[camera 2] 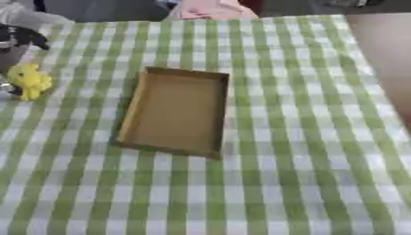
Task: Pick up objects on the table and place them in the box.
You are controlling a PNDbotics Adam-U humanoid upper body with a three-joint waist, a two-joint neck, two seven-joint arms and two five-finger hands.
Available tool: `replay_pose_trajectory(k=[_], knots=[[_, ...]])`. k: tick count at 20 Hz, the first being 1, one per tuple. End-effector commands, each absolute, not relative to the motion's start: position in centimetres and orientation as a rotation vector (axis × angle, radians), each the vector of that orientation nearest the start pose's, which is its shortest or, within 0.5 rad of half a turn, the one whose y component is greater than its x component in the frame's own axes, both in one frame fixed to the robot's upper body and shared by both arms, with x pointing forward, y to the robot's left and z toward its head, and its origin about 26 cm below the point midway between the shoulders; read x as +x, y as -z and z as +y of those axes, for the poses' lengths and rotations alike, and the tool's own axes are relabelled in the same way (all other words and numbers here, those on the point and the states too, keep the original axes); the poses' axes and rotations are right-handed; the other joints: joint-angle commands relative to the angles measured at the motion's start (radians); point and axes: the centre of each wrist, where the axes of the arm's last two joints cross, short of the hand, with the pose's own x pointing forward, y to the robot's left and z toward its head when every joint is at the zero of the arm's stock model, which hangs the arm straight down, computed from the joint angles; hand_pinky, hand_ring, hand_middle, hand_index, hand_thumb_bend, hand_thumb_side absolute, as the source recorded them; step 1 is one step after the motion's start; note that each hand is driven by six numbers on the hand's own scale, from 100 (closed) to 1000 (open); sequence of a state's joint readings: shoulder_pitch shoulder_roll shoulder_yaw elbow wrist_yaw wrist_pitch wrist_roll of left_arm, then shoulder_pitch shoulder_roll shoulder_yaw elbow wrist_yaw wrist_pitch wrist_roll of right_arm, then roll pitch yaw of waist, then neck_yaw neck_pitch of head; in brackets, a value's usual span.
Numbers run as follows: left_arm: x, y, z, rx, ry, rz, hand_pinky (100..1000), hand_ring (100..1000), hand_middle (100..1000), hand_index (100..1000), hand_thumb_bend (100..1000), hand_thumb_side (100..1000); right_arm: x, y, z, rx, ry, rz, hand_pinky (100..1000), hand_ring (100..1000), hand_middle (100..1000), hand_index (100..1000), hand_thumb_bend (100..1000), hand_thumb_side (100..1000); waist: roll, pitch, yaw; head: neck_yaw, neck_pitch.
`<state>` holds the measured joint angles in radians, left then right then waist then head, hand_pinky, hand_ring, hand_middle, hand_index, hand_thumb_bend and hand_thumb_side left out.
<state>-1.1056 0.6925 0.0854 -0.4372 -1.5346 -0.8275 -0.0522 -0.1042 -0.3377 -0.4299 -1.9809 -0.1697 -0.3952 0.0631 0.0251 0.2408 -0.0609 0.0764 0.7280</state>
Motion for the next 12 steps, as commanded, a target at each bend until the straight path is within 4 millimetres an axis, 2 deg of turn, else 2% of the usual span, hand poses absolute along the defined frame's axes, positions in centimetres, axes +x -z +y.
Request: replay_pose_trajectory(k=[1, 5, 11, 12], knots=[[46.7, -23.6, 45.6, 1.173, 1.901, -1.202, 674, 834, 878, 885, 690, 100, 25.3, -18.6, -38.5, -0.459, -0.152, -2.549, 797, 703, 584, 854, 100, 719, -0.002, -0.013, 0.002, -0.002, -0.010], [46.6, -22.8, 45.8, 1.165, 1.863, -1.206, 655, 819, 860, 873, 617, 100, 25.4, -18.6, -38.4, -0.454, -0.156, -2.549, 798, 703, 583, 854, 100, 721, -0.003, -0.011, 0.004, 0.001, -0.012], [46.6, -22.1, 45.8, 1.153, 1.809, -1.210, 631, 802, 843, 860, 559, 100, 25.4, -18.5, -38.4, -0.450, -0.156, -2.548, 798, 704, 583, 854, 100, 721, -0.004, -0.009, 0.003, 0.002, -0.015], [46.6, -22.0, 45.8, 1.151, 1.801, -1.213, 622, 795, 832, 853, 526, 100, 25.4, -18.5, -38.4, -0.450, -0.156, -2.548, 798, 704, 583, 855, 100, 721, -0.004, -0.008, 0.003, 0.002, -0.016]])
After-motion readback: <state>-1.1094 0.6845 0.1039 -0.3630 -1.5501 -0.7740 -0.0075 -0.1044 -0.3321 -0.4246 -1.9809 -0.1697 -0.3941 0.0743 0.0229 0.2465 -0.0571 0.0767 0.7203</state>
